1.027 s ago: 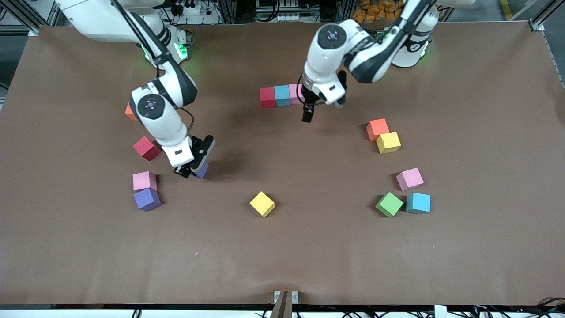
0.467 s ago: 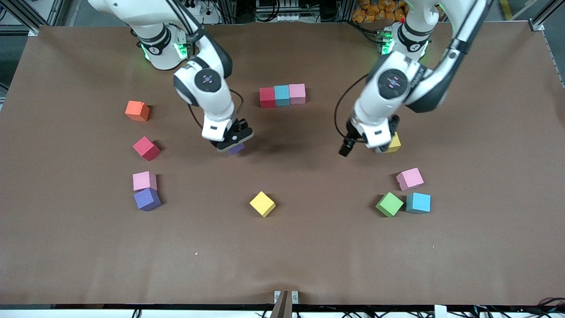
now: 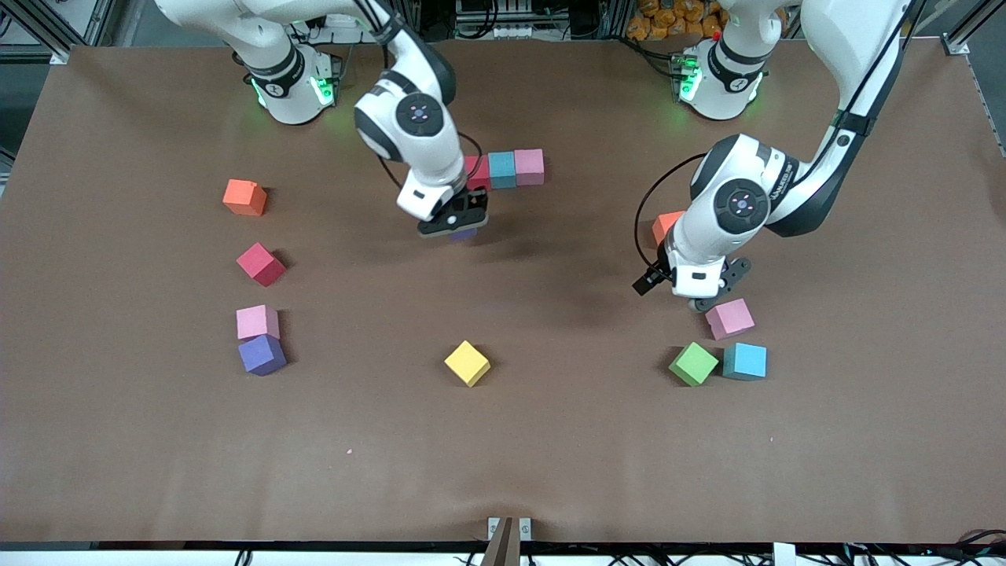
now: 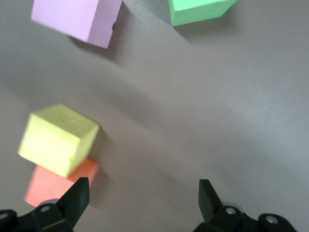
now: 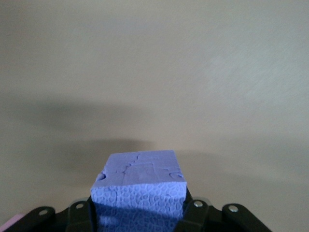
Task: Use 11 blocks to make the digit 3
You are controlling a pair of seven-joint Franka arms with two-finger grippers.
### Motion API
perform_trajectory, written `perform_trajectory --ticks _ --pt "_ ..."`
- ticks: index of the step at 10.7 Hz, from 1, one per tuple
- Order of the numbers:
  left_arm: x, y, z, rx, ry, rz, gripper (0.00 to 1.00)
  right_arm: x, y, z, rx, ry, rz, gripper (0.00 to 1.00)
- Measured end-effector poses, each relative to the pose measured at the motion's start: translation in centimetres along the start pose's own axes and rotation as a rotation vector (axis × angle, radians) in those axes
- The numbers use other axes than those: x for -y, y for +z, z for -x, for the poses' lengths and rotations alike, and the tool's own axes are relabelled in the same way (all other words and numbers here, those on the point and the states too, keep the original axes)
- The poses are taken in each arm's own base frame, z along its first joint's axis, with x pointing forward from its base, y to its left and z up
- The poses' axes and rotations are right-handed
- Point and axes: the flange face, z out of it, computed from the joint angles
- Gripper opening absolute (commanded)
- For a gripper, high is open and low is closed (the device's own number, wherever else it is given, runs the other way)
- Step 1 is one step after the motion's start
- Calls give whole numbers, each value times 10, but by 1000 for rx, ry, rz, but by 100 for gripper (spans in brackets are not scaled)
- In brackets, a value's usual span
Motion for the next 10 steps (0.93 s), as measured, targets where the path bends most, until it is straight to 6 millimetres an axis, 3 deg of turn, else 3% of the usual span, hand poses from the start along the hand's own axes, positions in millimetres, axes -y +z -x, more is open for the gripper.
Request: perform_trajectory --ticks 4,6,10 --pt "37 23 -8 31 166 -76 100 10 34 11 54 -4 14 28" --pt "45 36 8 48 188 -108 100 14 46 16 69 -2 16 28" --pt "66 42 26 57 203 -136 100 26 60 29 89 20 20 28"
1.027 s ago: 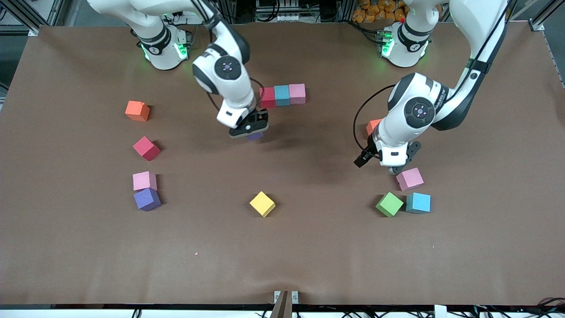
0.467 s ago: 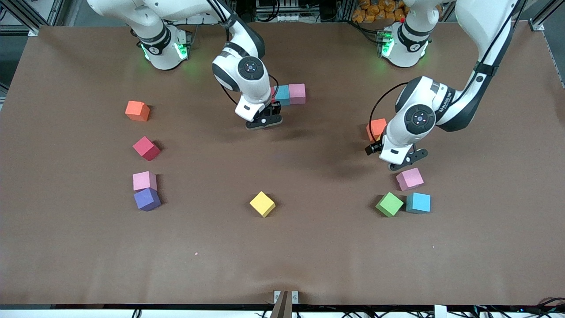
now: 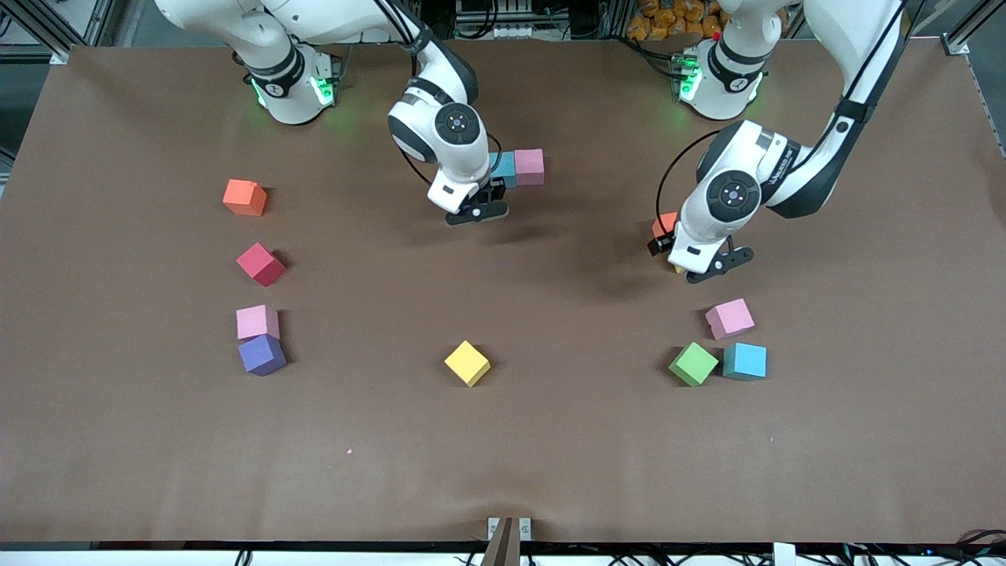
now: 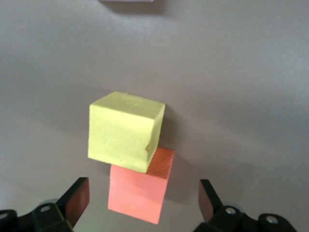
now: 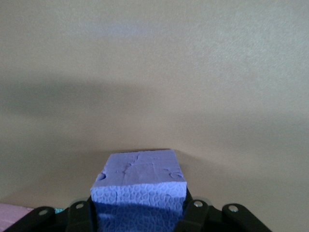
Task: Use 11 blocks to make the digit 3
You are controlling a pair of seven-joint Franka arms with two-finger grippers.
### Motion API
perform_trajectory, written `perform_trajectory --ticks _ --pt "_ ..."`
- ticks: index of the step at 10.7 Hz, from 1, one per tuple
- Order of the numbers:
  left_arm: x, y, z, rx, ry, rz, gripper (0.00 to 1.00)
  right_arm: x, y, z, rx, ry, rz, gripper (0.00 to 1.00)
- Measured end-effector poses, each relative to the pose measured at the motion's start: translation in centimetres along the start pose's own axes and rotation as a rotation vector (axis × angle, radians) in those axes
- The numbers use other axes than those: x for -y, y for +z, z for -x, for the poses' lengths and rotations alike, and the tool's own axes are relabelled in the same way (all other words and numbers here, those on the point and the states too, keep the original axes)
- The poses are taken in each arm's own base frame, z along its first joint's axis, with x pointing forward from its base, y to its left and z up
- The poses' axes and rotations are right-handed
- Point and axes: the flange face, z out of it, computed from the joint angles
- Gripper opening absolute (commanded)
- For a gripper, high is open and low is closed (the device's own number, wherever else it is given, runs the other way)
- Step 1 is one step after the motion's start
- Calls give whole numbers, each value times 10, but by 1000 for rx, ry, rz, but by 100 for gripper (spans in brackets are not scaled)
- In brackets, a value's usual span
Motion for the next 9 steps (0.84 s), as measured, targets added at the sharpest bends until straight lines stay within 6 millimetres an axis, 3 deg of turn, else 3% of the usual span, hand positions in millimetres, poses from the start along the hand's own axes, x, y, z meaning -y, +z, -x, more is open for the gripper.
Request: perform_trajectory --ticks 3,5,9 --pt "23 26 -2 16 47 26 100 1 0 0 1 43 -2 28" --pt "26 40 1 27 60 41 100 3 1 3 4 57 -3 28" --pt "16 36 8 21 78 54 100 10 7 10 21 61 -2 28"
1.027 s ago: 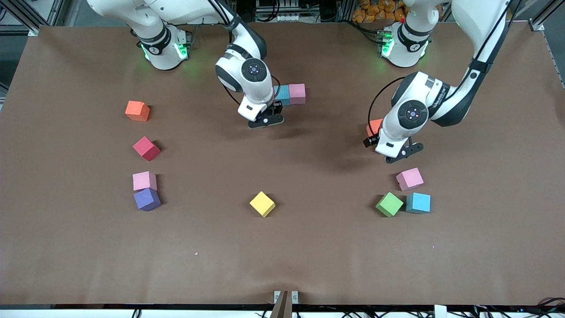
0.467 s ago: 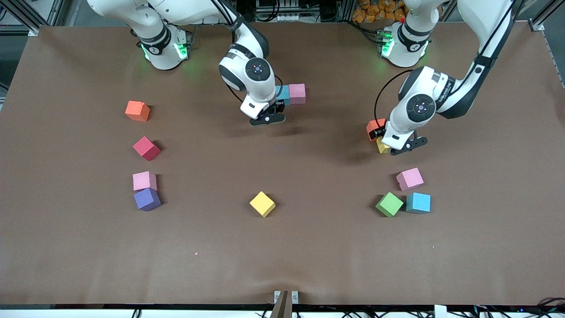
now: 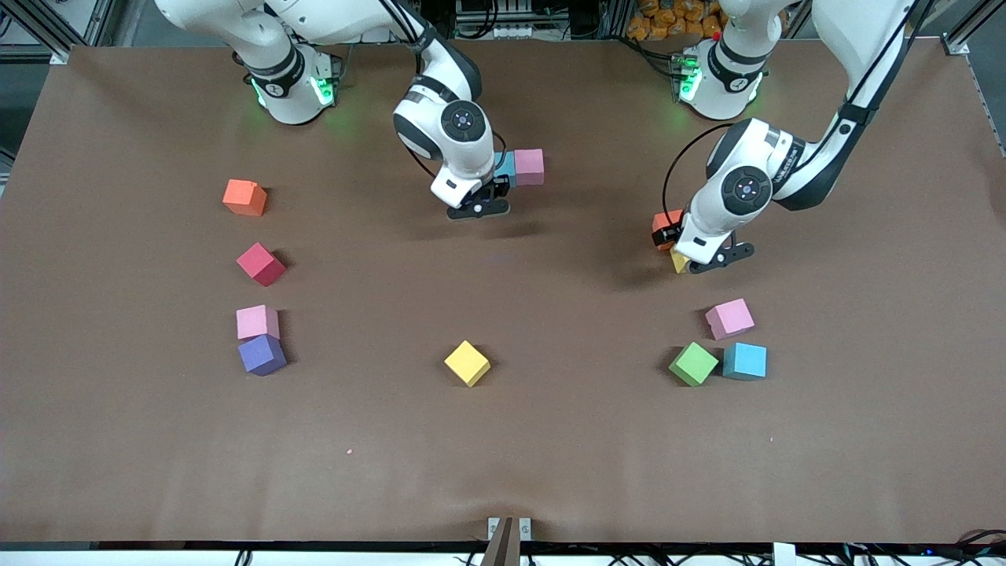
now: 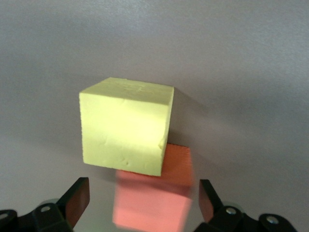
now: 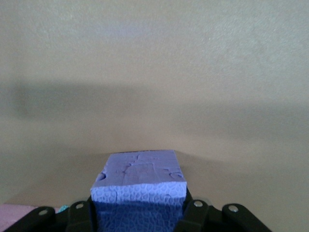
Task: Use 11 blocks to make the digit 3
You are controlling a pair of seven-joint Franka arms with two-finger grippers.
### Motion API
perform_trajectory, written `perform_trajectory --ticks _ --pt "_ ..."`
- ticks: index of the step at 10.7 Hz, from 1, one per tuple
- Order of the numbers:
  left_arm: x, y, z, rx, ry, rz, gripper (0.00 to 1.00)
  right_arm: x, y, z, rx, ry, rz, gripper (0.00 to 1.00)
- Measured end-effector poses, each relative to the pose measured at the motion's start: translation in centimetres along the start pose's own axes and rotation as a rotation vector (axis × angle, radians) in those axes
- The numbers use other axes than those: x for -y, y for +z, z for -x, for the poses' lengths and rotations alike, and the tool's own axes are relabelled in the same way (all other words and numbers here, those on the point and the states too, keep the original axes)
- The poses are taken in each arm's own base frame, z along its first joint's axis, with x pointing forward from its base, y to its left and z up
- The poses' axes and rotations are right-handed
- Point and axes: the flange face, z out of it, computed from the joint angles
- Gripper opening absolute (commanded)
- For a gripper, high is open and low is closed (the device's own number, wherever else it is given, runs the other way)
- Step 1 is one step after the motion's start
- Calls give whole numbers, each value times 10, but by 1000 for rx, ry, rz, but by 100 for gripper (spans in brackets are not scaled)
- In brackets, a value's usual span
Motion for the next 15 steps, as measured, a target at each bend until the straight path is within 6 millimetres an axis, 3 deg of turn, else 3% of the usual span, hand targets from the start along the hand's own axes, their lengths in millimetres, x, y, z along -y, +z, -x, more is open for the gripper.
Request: perform_trajectory --ticks 5,13,15 --pt "-7 -4 7 0 8 4 100 1 1 2 3 -1 1 30" --pt "-9 22 14 68 19 6 100 1 2 1 4 8 0 31" --pt "-10 24 14 75 20 8 90 0 2 0 5 16 -2 31"
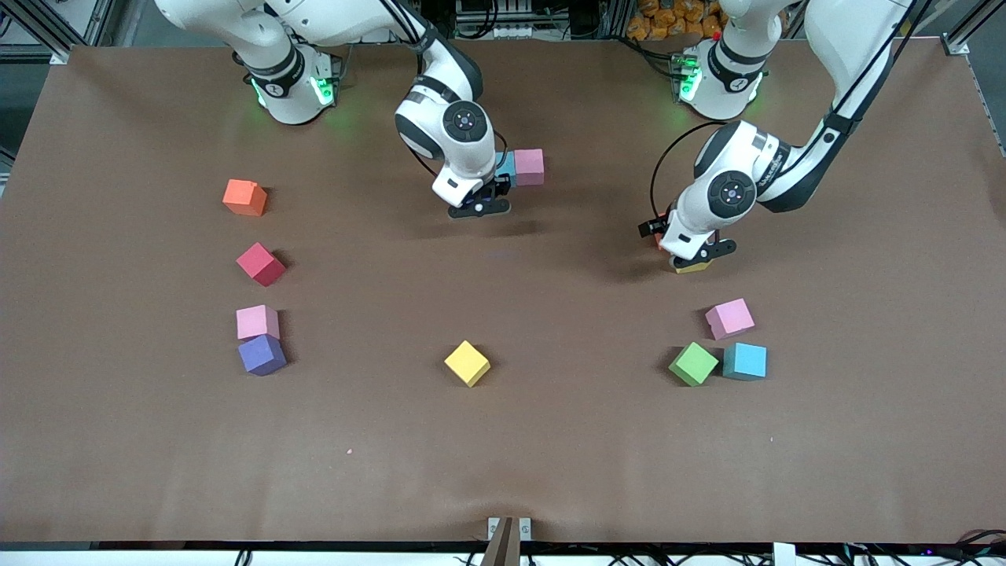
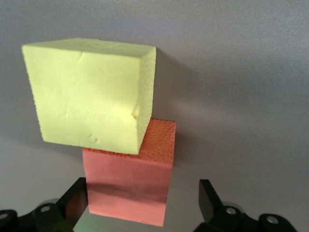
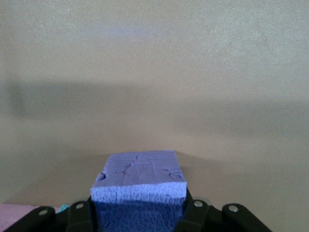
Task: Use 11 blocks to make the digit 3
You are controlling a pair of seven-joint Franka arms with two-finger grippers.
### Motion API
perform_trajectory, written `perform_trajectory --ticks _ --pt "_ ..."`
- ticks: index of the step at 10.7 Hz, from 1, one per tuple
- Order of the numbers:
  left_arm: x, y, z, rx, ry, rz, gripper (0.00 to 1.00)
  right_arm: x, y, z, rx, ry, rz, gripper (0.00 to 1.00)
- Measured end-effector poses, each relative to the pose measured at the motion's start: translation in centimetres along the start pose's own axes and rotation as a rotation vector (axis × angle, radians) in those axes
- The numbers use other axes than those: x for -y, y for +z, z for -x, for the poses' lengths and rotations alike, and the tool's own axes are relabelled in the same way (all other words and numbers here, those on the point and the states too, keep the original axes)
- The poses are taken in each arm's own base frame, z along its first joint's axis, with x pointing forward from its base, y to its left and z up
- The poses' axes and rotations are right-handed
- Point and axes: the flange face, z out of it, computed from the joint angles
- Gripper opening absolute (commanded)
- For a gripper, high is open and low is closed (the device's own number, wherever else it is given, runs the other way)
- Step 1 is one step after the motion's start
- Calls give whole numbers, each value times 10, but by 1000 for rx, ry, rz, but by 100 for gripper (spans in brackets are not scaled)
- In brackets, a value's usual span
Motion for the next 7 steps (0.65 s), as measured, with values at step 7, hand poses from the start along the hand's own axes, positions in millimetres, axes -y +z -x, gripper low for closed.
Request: perform_trajectory --ticks 7 --pt "2 1 -3 0 -4 1 87 -5 -1 -6 1 18 -3 31"
